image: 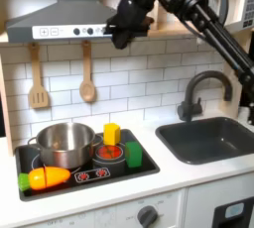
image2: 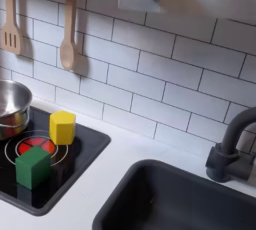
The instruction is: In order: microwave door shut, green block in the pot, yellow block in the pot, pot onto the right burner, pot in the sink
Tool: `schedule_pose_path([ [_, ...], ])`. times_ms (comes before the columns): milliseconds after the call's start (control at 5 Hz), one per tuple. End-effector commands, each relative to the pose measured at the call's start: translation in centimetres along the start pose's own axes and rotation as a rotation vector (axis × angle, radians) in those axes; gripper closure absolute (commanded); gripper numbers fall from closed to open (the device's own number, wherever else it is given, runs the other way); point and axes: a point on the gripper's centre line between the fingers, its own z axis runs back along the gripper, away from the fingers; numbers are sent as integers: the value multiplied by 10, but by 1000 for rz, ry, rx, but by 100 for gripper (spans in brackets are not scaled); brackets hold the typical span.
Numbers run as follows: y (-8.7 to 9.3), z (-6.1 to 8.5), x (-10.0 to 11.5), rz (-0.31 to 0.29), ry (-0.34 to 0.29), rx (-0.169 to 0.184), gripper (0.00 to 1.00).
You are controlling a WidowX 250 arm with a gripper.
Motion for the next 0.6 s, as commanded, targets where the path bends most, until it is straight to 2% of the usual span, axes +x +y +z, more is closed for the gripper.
schedule_pose_path([
  [0,-11,9,-38,-20,77,-16,100],
  [200,-14,14,-57,-15,132,-12,100],
  [400,-16,19,-81,-4,246,-2,0],
])
